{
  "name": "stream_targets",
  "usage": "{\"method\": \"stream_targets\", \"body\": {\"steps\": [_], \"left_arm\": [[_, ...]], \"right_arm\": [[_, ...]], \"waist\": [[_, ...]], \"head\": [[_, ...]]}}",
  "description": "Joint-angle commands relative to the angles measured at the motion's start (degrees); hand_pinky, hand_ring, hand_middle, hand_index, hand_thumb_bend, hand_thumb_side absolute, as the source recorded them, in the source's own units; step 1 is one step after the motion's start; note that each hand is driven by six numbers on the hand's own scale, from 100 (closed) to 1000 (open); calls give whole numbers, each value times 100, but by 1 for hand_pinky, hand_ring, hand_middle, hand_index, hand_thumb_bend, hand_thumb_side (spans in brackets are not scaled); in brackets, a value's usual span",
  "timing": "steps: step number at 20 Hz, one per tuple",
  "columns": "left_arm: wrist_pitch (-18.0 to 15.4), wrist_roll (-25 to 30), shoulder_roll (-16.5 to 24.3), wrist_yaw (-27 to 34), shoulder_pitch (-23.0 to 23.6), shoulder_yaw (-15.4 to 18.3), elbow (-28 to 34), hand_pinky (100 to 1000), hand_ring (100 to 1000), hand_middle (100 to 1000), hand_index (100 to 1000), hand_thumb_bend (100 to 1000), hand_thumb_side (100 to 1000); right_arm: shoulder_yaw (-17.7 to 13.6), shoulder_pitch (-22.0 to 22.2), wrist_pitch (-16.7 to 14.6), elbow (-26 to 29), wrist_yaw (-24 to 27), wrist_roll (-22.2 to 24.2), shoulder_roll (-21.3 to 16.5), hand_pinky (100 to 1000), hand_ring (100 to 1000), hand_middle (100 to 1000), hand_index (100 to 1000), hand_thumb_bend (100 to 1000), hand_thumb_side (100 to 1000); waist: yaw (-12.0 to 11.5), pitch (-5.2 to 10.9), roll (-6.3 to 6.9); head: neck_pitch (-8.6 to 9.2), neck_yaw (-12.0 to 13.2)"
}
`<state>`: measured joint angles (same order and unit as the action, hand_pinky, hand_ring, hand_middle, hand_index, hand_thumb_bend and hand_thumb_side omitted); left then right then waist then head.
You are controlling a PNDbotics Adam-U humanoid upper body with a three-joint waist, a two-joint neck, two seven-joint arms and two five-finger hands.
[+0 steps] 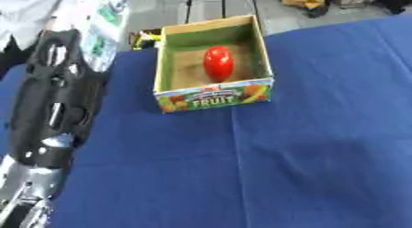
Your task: Pick up objects on the table and place them in the box.
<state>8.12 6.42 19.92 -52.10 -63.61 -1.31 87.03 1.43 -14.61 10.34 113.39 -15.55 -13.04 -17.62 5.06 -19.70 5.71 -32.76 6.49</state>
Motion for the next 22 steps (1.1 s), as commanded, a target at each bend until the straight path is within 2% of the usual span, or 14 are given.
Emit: {"method": "stream_targets", "body": {"steps": [1, 2, 3, 6, 7, 8, 9, 11, 14, 22], "left_arm": [[173, -31, -111, 691, 197, 147, 867, 626, 771, 803, 954, 296, 665], [234, -92, -215, 892, 350, 194, 1117, 586, 746, 776, 946, 258, 718], [311, -180, -301, 1102, 502, 240, 1363, 584, 744, 773, 945, 258, 720], [437, -497, -421, 1695, 1030, 304, 2080, 553, 714, 751, 936, 189, 799], [452, -574, -418, 1846, 1231, 299, 2278, 552, 712, 751, 936, 187, 800], [459, -612, -397, 1968, 1426, 277, 2442, 540, 706, 748, 935, 160, 730], [444, -623, -356, 2074, 1632, 238, 2593, 537, 704, 748, 935, 150, 721], [318, -633, -253, 2277, 1963, 139, 2717, 518, 686, 743, 933, 103, 737], [48, -757, -222, 2625, 2327, 83, 2751, 478, 649, 723, 926, 100, 717], [-457, -1363, -656, 3095, 2937, 236, 2756, 433, 591, 675, 901, 102, 777]], "right_arm": [[-72, -43, -1, 120, -37, -70, 23, 766, 575, 458, 686, 100, 744], [-85, -50, -7, 120, -43, -88, 44, 766, 576, 459, 686, 100, 747], [-98, -55, -14, 120, -50, -107, 60, 766, 576, 459, 687, 100, 747], [-147, -68, -20, 120, -76, -174, 84, 765, 576, 461, 687, 100, 749], [-166, -72, -18, 120, -86, -199, 86, 765, 576, 461, 687, 100, 749], [-184, -79, -16, 120, -95, -223, 86, 765, 576, 461, 686, 100, 749], [-203, -89, -14, 120, -104, -249, 85, 765, 576, 461, 686, 100, 749], [-236, -110, -9, 120, -120, -295, 76, 765, 576, 461, 686, 100, 751], [-289, -135, -1, 120, -158, -371, 66, 768, 576, 462, 686, 100, 751], [-378, -214, -10, 120, -224, -539, 89, 767, 577, 464, 686, 100, 752]], "waist": [[-63, 163, -88], [-110, 171, -132], [-152, 177, -167], [-291, 189, -253], [-335, 188, -270], [-377, 179, -287], [-419, 165, -306], [-488, 138, -344], [-569, 127, -377], [-687, 108, -451]], "head": [[-115, -83], [-141, -110], [-161, -137], [-189, -242], [-188, -274], [-174, -307], [-150, -343], [-111, -412], [-82, -475], [25, -596]]}}
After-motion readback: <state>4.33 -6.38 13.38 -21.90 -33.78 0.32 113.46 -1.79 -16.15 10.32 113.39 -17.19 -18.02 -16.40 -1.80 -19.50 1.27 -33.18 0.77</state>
